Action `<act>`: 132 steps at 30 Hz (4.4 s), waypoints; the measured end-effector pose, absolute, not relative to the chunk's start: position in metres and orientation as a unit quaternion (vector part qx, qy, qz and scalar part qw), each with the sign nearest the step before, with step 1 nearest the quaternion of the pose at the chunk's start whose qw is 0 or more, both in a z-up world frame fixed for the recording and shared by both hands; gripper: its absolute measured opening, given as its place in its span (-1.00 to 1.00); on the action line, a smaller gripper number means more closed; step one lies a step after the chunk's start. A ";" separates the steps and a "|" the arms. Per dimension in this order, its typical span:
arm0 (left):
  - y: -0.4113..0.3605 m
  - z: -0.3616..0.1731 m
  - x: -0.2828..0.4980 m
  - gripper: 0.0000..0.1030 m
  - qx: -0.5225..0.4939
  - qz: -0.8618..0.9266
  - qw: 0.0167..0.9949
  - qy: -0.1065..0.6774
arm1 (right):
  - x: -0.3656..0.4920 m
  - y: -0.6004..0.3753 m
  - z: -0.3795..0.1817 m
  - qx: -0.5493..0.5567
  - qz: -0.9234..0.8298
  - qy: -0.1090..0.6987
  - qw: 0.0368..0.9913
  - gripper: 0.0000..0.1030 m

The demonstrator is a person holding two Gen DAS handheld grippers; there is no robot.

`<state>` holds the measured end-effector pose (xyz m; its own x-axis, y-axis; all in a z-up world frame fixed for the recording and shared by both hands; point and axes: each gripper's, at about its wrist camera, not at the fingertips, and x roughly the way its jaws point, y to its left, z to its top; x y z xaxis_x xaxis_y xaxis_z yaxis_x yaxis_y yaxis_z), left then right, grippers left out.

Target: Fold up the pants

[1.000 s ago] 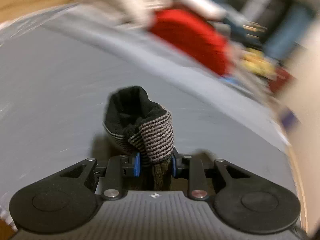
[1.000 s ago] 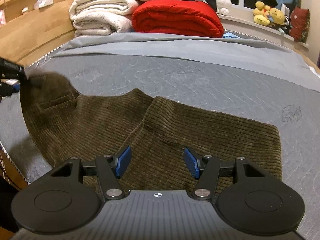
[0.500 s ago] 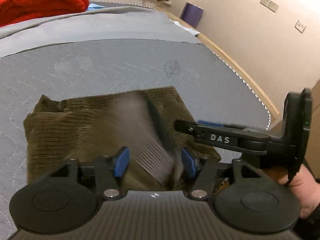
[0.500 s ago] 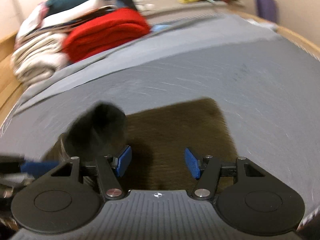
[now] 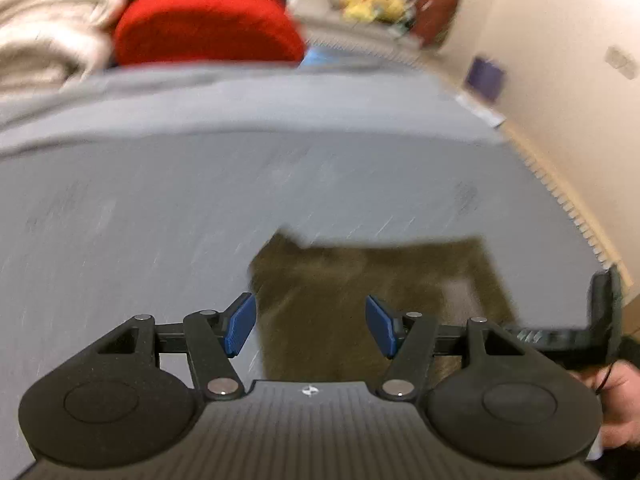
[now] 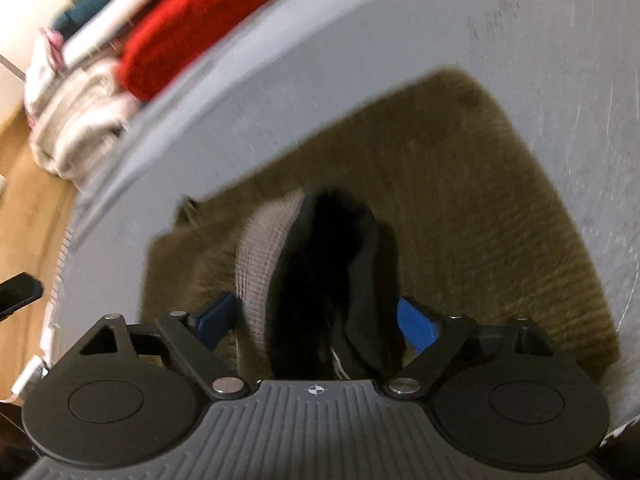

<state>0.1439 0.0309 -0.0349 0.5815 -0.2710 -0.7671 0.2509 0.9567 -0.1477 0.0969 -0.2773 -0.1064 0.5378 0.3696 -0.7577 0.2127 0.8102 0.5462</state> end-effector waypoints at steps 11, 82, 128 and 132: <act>0.039 -0.033 0.138 0.26 0.047 -0.127 0.901 0.413 | 0.105 -0.243 -0.098 0.248 0.066 0.468 0.846 -0.29; -0.073 -0.121 0.247 -0.16 0.104 -0.162 0.838 0.511 | 0.050 -0.360 -0.081 0.142 -0.038 0.477 0.866 0.29; -0.012 -0.132 0.230 0.75 -0.101 -0.111 0.802 0.578 | 0.126 -0.381 -0.123 0.227 0.080 0.538 0.808 0.94; -0.014 -0.147 0.240 0.75 -0.122 -0.114 0.785 0.596 | 0.133 -0.377 -0.127 0.225 0.095 0.539 0.806 0.96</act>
<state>0.2405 -0.0135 -0.1467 0.2633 -0.3256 -0.9081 0.0341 0.9439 -0.3285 0.1328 -0.3769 -0.1270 0.4008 0.3949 -0.8267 0.0896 0.8811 0.4643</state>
